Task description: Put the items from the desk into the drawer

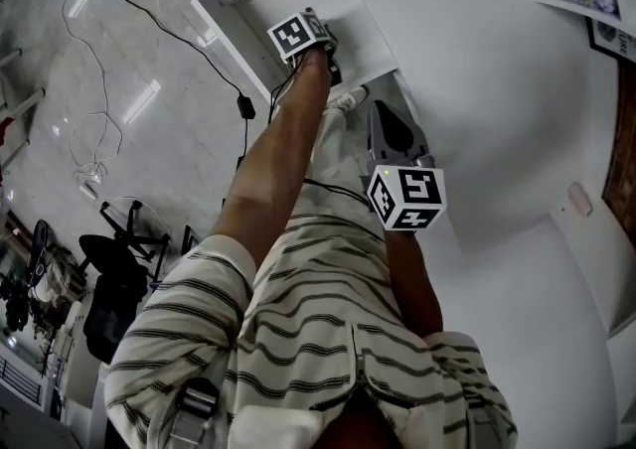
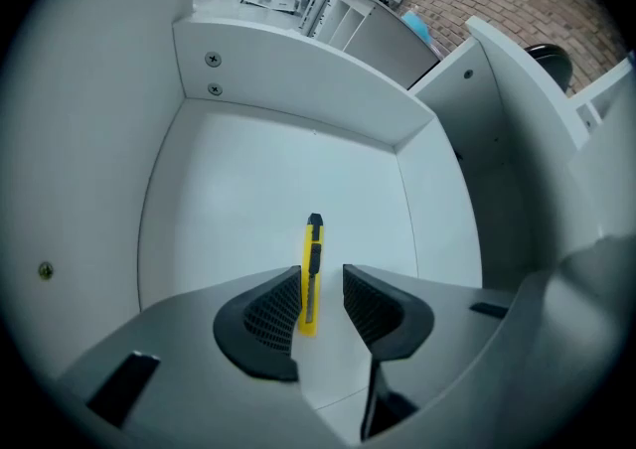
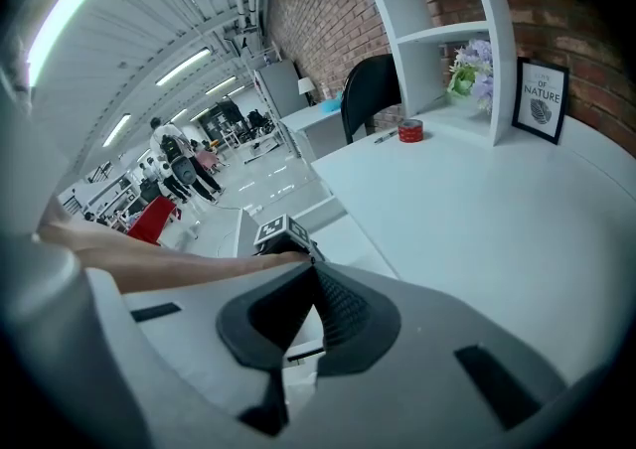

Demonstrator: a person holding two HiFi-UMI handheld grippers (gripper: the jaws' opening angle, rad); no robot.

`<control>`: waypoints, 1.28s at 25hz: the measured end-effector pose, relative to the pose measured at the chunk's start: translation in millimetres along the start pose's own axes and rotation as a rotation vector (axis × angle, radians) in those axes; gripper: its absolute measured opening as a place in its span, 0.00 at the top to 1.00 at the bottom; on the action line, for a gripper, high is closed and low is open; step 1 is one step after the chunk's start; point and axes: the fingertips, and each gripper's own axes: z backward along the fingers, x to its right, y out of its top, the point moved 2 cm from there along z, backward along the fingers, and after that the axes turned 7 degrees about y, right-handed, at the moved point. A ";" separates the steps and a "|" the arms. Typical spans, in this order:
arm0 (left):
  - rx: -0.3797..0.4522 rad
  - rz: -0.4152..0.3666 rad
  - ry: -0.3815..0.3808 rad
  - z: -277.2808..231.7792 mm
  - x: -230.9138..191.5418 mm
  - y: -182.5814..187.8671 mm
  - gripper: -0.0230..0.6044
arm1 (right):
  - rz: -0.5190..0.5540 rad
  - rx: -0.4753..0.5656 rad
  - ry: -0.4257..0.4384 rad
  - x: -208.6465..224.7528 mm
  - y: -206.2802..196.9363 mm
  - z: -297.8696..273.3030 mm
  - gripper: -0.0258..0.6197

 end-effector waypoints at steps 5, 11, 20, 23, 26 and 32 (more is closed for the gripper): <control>0.019 -0.053 -0.038 16.3 10.4 0.9 0.75 | 0.006 0.021 -0.003 -2.1 5.2 6.1 0.94; 0.038 -0.089 -0.060 48.2 16.4 2.5 0.75 | 0.018 0.042 -0.005 -12.1 21.5 10.7 0.94; 0.082 -0.162 -0.073 83.8 24.3 16.1 0.93 | 0.036 0.074 -0.005 -23.3 48.6 8.2 0.94; 0.088 -0.196 -0.080 95.0 25.0 17.4 0.95 | 0.037 0.077 0.001 -28.1 53.6 6.6 0.94; 0.104 -0.206 -0.098 107.7 27.8 18.7 0.95 | 0.037 0.078 0.003 -28.8 60.0 6.2 0.94; 0.155 -0.246 -0.140 140.4 35.0 21.3 0.96 | 0.039 0.094 -0.004 -32.3 73.8 10.8 0.94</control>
